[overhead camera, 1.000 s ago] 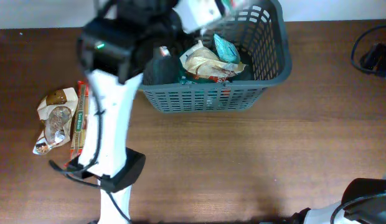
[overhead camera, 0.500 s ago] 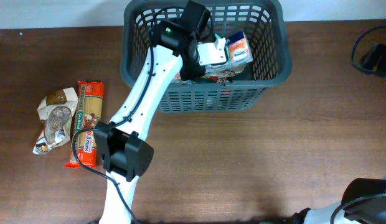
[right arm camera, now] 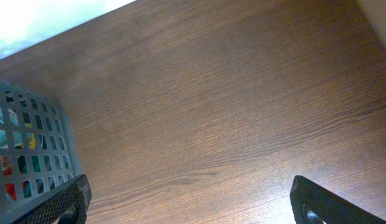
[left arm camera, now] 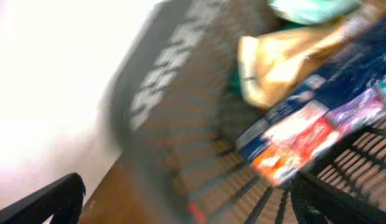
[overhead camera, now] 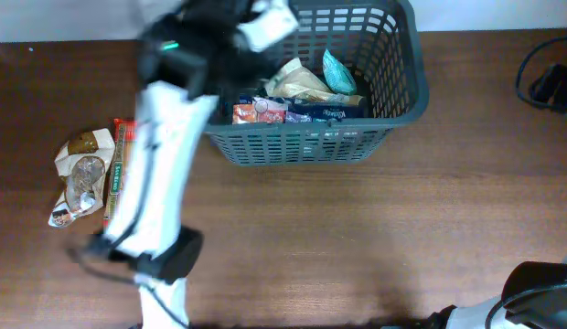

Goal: Pack container
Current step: 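Lift the tissue packs into the basket and release them, then grasp the spaghetti pack with the left gripper, then carry the spaghetti pack into the basket and release it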

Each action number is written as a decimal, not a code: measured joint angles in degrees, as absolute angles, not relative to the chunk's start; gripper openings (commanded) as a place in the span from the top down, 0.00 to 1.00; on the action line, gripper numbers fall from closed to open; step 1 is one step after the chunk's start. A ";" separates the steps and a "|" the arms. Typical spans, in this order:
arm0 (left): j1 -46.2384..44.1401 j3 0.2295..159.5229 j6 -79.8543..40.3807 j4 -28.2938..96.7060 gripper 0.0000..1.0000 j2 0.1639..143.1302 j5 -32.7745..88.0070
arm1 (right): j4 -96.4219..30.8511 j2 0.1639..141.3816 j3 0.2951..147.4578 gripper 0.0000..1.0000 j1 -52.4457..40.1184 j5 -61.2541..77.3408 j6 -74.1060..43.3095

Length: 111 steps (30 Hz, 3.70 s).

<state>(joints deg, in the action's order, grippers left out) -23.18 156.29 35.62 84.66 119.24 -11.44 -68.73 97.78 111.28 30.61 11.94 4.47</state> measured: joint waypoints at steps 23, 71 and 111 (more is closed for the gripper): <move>17.82 76.86 13.34 68.97 0.00 89.71 -6.92 | -68.73 97.78 111.28 0.01 30.61 11.97 4.49; 6.04 171.57 19.31 90.85 0.99 119.37 -1.17 | -68.73 97.78 111.24 0.01 30.61 11.94 4.45; -24.62 157.62 49.65 75.64 0.01 132.97 -7.25 | -68.75 97.78 111.18 0.01 30.61 11.97 4.49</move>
